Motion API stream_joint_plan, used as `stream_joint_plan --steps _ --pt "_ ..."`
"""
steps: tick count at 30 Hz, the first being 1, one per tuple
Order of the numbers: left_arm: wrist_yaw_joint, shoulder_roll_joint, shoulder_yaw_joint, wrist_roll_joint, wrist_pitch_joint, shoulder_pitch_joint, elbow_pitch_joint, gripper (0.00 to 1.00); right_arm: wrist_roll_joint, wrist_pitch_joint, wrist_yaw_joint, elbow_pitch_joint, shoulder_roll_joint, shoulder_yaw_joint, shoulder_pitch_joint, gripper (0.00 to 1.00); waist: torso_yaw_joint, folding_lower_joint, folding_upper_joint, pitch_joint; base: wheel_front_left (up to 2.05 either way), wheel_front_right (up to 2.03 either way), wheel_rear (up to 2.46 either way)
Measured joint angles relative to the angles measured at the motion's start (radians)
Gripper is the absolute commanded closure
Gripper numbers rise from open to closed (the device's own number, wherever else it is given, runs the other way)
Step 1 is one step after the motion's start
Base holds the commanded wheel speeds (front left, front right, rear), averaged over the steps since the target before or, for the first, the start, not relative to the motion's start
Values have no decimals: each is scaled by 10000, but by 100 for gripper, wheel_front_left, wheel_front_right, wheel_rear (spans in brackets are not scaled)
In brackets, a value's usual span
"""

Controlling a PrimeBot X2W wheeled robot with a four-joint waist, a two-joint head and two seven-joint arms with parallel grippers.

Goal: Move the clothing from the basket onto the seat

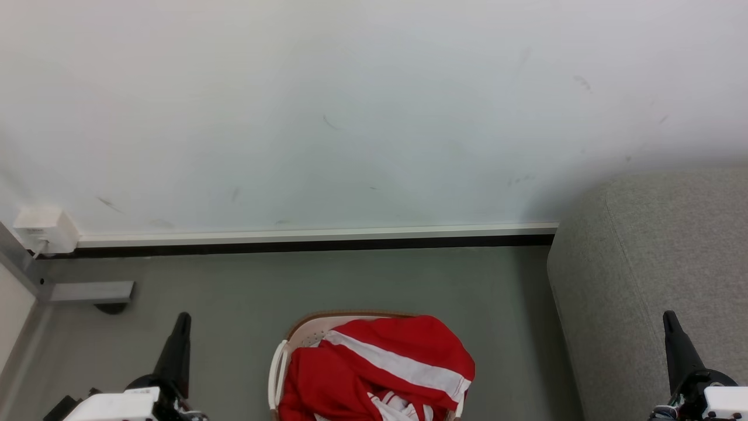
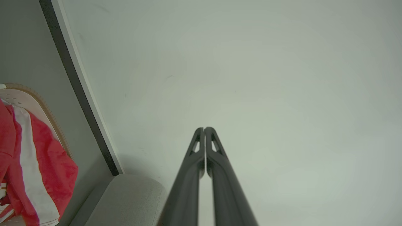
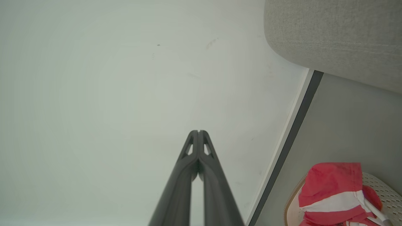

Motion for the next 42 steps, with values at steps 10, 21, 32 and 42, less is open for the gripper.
stream_joint_plan --steps 10,21,32,42 --pt "0 0 2 0 0 0 0 100 0 0 0 0 0 0 0 100 0 0 0 0 0 0 0" --pt "0 0 0 0 0 0 0 100 0 0 0 0 0 0 0 100 0 0 0 0 0 0 0" --pt "0 0 0 0 0 0 0 100 0 0 0 0 0 0 0 100 0 0 0 0 0 0 0" --pt "33 -84 -192 115 -251 284 293 0 -56 -222 0 263 121 144 272 0 10 0 0 4 0 0 0"
